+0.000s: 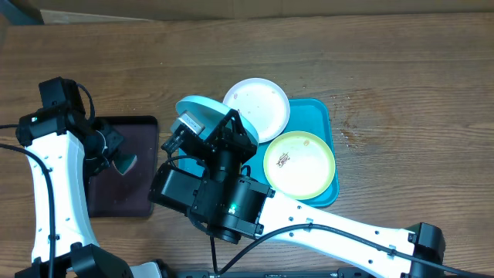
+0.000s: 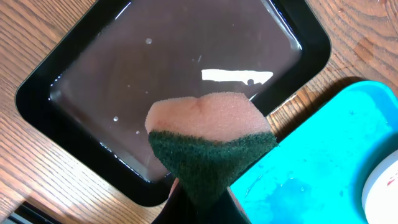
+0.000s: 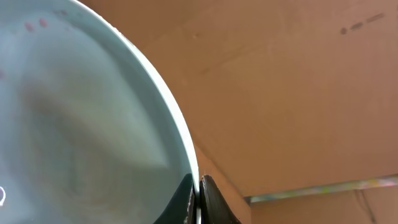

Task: Clean dirty plates on tray and stack at the side
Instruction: 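Lift the light blue plate with the right gripper toward the right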

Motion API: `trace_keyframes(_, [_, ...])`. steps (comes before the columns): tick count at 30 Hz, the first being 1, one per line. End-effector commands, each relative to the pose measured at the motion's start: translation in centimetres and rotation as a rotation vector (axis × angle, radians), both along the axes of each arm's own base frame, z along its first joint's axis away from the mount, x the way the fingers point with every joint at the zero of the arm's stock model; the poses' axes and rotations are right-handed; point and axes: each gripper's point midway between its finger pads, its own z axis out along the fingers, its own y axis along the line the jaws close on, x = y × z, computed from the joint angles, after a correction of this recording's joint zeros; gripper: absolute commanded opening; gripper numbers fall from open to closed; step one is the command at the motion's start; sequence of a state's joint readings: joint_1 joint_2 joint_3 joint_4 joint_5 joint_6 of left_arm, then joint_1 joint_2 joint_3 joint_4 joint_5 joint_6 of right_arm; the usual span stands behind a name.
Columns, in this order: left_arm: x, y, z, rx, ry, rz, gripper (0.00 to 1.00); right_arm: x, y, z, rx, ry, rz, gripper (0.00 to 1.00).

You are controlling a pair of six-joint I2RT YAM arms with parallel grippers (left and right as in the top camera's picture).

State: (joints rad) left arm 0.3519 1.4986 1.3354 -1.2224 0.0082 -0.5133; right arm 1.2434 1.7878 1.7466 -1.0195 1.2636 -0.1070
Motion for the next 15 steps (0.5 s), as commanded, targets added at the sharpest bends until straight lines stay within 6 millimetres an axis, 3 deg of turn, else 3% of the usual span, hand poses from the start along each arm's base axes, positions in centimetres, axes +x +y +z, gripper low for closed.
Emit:
trace_keyframes(1, [0.1, 0.1, -0.1, -0.007, -0.003, -0.013, 0.04, -0.1, 0.3, 0.9, 0.118, 0.039, 0.025, 0.04])
trace_keyframes(5, [0.1, 0.1, -0.1, -0.007, -0.002, -0.013, 0.04, 1.0, -1.3, 0.4, 0.28, 0.031, -0.08, 0.04])
trace_keyframes(7, [0.1, 0.1, -0.1, -0.007, -0.003, -0.013, 0.04, 1.8, -2.2, -1.4, 0.5, 0.098, -0.175, 0.04])
trace_keyframes(11, [0.1, 0.1, -0.1, -0.007, -0.004, -0.013, 0.04, 2.2, 0.5, -8.5, 0.82, 0.704, -0.173, 0.04])
trace_keyframes(15, [0.2, 0.0, -0.1, -0.012, -0.006, -0.014, 0.04, 3.5, -0.6, -10.1, 1.089, 1.021, -0.278, 0.04])
